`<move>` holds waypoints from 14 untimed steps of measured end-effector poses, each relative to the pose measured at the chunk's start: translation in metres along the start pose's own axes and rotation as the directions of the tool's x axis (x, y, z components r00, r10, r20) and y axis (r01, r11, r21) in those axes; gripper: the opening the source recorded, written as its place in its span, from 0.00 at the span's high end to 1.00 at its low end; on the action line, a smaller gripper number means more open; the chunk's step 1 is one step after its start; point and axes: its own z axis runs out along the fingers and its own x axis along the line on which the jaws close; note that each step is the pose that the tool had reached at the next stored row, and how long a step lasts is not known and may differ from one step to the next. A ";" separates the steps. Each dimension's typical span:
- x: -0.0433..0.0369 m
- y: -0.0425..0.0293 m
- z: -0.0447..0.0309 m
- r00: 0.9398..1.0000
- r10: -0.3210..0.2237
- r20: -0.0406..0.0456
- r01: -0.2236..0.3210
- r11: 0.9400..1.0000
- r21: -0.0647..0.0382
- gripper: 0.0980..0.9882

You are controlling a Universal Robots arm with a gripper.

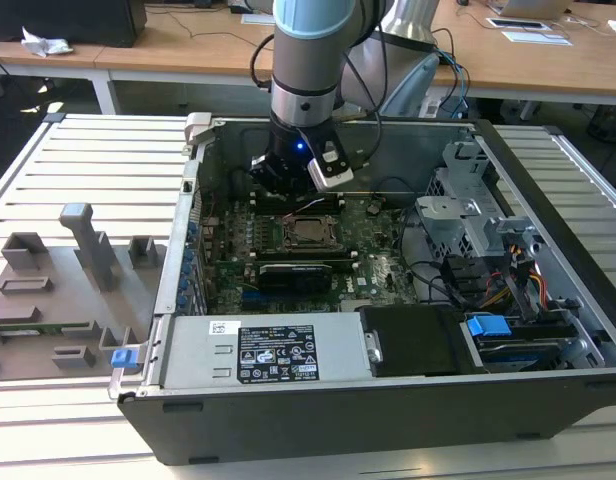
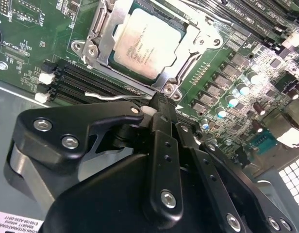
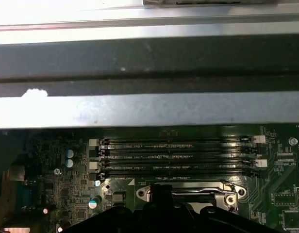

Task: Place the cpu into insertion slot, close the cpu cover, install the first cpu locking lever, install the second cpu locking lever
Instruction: 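Install the first cpu locking lever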

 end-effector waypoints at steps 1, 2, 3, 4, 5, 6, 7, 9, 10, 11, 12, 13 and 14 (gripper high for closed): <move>0.0000 0.0003 0.0030 1.000 0.000 0.000 0.000 1.000 0.000 0.99; 0.0000 0.0010 0.0039 1.000 -0.001 0.000 0.001 1.000 0.000 0.99; -0.0001 0.0016 0.0044 1.000 -0.001 0.000 0.001 1.000 0.000 0.99; -0.0001 0.0023 0.0049 1.000 -0.001 0.000 0.001 1.000 0.000 0.99; -0.0001 0.0030 0.0053 1.000 -0.001 0.000 0.001 1.000 0.000 0.99; -0.0001 0.0037 0.0054 1.000 -0.001 0.000 0.001 1.000 0.000 0.99; 0.0000 0.0048 0.0055 1.000 -0.002 0.000 0.002 1.000 0.000 0.99; 0.0000 0.0073 0.0058 1.000 -0.003 0.000 0.003 1.000 0.000 0.99; 0.0000 0.0082 0.0060 1.000 -0.004 0.000 0.004 1.000 0.000 0.99; -0.0001 0.0089 0.0062 1.000 -0.004 0.000 0.004 1.000 0.000 0.99; -0.0010 0.0099 0.0065 1.000 -0.005 -0.001 0.005 1.000 0.000 0.99; -0.0045 0.0112 0.0070 1.000 -0.005 -0.001 0.005 1.000 0.000 0.99; -0.0063 0.0114 0.0072 1.000 -0.005 -0.001 0.005 1.000 0.000 0.99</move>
